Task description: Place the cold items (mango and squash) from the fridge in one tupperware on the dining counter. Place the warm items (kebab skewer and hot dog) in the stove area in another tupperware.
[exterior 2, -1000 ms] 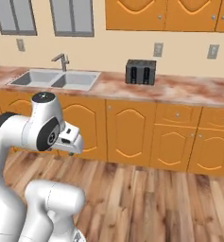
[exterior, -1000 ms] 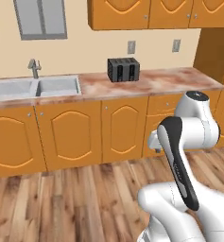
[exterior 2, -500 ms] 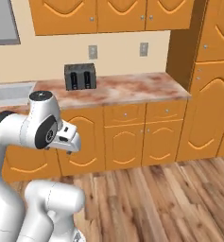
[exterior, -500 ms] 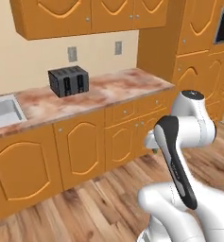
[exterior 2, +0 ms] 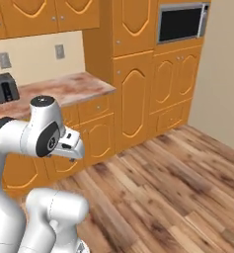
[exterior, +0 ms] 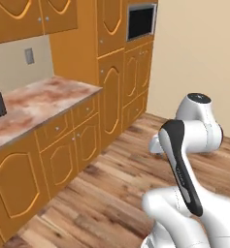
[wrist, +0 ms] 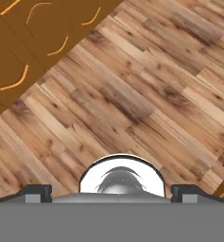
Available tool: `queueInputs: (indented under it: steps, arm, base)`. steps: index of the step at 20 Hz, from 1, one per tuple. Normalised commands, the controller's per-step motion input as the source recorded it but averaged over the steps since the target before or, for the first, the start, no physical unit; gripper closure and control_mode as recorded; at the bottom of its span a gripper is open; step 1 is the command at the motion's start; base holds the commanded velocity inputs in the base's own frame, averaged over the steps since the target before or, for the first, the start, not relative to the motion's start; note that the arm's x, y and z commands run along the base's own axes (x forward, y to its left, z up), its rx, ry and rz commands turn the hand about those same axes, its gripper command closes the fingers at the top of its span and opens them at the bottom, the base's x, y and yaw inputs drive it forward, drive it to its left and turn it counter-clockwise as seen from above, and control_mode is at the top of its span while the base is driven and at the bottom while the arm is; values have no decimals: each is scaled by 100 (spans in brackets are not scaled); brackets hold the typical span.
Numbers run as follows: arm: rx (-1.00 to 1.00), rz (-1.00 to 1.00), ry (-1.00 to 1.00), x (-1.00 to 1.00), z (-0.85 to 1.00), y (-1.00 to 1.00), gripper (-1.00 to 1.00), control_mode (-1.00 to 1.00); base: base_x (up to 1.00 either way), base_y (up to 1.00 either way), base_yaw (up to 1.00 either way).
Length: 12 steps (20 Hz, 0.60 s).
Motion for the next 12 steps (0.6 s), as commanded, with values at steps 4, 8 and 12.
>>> queueInputs:
  steps: [4, 8, 12]
  arm:
    - [0, 0, 0, 0, 0, 0, -100, 100]
    - [0, 0, 0, 0, 0, 0, -100, 100]
    - [0, 0, 0, 0, 0, 0, -100, 100]
  base:
    - [41, 0, -70]
    - [40, 1, -74]
    - [53, 12, -71]
